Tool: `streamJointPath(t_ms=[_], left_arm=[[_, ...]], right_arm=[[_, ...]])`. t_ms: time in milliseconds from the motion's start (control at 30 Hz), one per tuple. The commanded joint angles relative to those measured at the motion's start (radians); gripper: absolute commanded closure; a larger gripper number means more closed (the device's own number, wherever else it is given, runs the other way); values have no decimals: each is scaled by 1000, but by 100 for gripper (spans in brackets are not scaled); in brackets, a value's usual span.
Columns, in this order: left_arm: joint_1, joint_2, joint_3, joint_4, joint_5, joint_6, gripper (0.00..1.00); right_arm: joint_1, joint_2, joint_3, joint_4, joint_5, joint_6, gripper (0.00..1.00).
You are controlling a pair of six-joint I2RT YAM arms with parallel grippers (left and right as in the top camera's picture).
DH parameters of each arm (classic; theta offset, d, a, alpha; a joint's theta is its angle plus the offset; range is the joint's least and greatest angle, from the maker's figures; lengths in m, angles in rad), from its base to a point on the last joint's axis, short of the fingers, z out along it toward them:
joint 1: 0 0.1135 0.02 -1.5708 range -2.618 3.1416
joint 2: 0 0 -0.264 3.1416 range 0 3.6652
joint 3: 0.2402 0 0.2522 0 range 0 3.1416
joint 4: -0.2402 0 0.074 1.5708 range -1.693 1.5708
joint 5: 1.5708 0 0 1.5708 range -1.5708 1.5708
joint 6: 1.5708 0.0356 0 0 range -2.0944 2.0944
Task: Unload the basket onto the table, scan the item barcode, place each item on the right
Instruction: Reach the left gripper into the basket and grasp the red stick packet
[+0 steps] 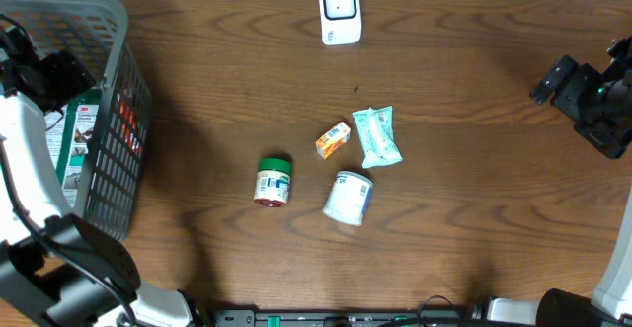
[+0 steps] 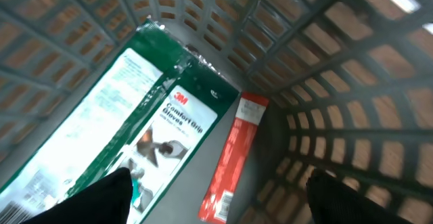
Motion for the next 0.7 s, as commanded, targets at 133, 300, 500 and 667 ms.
streamJointPath(t_ms=[133, 300, 500, 667], left_arm=[[6, 124, 6, 29, 16, 19, 18], [5, 208, 6, 13, 23, 19, 18], [4, 296, 6, 13, 33, 76, 21], [4, 318, 6, 23, 140, 131, 23]], right_arm=[[-3, 5, 15, -1, 6, 8, 1], [-3, 5, 15, -1, 6, 8, 1], [-3, 5, 15, -1, 6, 8, 1], [-3, 5, 15, -1, 6, 8, 1]])
